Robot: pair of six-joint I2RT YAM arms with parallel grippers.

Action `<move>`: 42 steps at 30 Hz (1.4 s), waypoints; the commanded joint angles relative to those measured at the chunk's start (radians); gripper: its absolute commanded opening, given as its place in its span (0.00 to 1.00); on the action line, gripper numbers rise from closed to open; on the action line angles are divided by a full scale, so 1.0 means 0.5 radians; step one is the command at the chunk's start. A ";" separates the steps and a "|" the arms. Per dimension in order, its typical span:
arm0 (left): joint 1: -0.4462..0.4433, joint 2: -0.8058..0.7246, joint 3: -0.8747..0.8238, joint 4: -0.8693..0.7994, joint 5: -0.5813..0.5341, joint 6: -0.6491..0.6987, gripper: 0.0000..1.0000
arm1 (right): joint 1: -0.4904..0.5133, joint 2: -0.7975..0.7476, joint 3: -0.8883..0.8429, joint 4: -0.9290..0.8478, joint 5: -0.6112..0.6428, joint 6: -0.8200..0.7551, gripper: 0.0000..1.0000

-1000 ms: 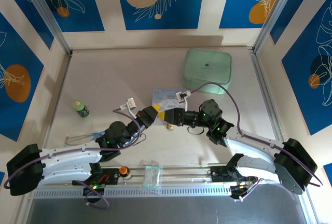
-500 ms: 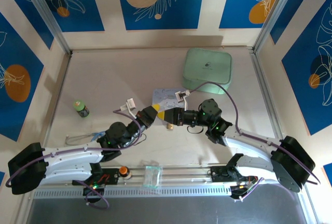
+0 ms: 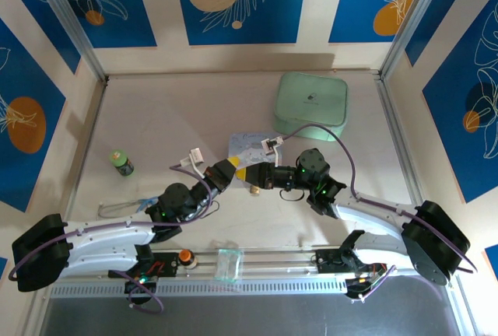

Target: Unlock the padlock with the key

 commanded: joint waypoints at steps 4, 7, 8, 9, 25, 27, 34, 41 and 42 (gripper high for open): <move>-0.010 -0.026 -0.012 0.039 0.006 -0.030 0.00 | -0.023 -0.010 -0.049 0.045 0.002 -0.002 0.10; -0.009 -0.030 -0.002 -0.034 -0.007 -0.043 0.00 | -0.020 -0.007 -0.027 0.018 -0.021 -0.013 0.00; -0.009 -0.033 -0.001 -0.052 -0.010 -0.036 0.00 | -0.020 -0.010 -0.027 0.009 -0.026 -0.016 0.00; -0.010 -0.041 -0.004 -0.061 -0.024 -0.033 0.06 | -0.020 -0.016 -0.028 -0.006 -0.030 -0.020 0.00; -0.003 -0.126 0.575 -1.935 -0.252 0.318 0.94 | -0.221 -0.288 0.106 -1.557 0.529 -0.290 0.00; -0.001 0.046 0.677 -1.982 -0.135 0.432 0.90 | -0.288 -0.305 0.084 -1.646 0.530 -0.307 0.00; 0.002 0.619 0.951 -2.070 0.033 0.656 0.82 | -0.526 -0.424 0.007 -1.937 0.593 -0.483 0.00; 0.067 1.041 1.066 -1.939 0.217 0.892 0.73 | -0.646 -0.474 -0.106 -1.909 0.441 -0.521 0.00; 0.077 1.074 1.045 -1.867 0.252 0.916 0.73 | -0.649 -0.474 -0.125 -1.880 0.424 -0.518 0.00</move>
